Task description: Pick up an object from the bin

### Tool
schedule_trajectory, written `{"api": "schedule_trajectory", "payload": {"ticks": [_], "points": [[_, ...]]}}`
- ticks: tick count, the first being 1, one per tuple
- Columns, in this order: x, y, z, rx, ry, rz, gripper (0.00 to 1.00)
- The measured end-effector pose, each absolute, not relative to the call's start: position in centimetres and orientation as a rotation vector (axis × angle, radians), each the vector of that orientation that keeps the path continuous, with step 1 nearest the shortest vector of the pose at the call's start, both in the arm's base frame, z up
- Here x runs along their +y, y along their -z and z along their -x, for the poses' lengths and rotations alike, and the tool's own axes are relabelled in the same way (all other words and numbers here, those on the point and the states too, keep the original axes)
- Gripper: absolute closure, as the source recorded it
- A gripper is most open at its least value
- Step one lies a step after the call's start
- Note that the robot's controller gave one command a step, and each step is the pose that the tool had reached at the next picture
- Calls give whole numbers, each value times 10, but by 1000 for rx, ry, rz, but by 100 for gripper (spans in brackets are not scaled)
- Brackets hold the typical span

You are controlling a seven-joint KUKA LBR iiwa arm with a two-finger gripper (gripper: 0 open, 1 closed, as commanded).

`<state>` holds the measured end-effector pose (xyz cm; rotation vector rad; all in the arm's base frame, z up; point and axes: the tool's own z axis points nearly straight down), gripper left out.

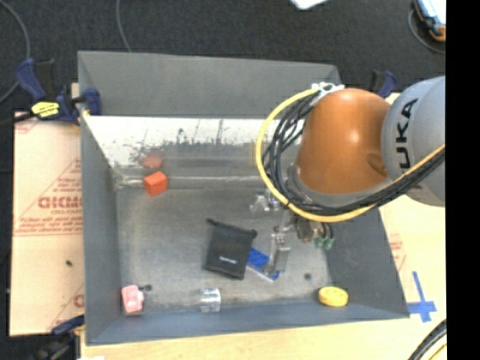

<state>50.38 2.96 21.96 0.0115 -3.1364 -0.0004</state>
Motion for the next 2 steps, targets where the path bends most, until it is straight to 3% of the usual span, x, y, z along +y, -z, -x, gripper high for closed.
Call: {"api": "schedule_trajectory", "payload": {"ticks": [1, 2], "points": [[30, -224, -504, -3143, 2, -10, 0], [47, -165, -539, -3129, -1, -356, 0]]}}
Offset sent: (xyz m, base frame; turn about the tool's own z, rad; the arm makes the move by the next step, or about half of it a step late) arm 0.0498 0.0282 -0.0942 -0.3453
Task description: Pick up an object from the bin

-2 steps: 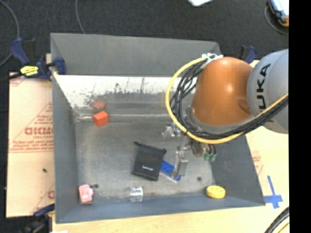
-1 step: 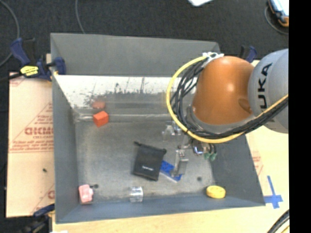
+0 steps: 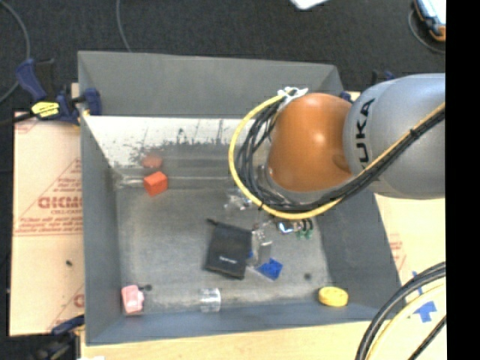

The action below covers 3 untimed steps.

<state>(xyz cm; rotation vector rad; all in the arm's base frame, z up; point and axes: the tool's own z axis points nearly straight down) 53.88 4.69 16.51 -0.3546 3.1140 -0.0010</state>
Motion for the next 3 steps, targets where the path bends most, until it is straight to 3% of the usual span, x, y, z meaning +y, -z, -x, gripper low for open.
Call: {"api": "schedule_trajectory", "payload": {"ticks": [1, 2, 3], "points": [[57, -100, -532, 3138, -2, -73, 0], [-13, -73, -572, 3045, 3, 709, 100], [-13, -73, -572, 3046, 2, 706, 100]]}}
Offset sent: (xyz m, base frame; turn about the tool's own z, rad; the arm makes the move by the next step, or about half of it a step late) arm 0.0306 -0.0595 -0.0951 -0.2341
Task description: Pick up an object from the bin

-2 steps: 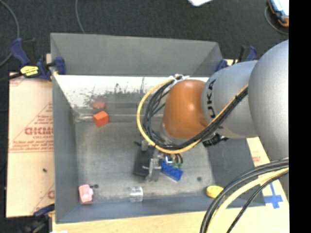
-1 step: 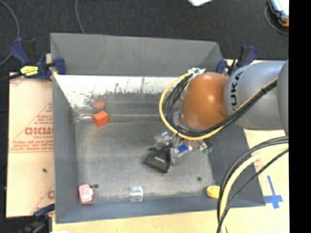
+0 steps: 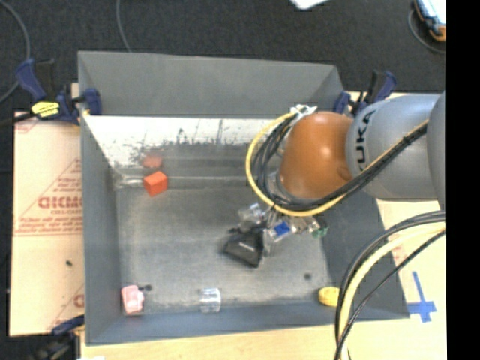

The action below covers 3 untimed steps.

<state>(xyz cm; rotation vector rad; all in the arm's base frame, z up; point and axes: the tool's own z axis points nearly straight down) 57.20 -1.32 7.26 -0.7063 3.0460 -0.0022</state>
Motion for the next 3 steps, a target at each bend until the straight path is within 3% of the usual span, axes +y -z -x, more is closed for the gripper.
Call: {"api": "schedule_trajectory", "payload": {"ticks": [1, 2, 3], "points": [[-14, -184, -583, 3023, 3, 782, 100], [-14, -184, -583, 3024, 2, 779, 100], [-8, -276, -583, 3023, 3, 787, 100]]}}
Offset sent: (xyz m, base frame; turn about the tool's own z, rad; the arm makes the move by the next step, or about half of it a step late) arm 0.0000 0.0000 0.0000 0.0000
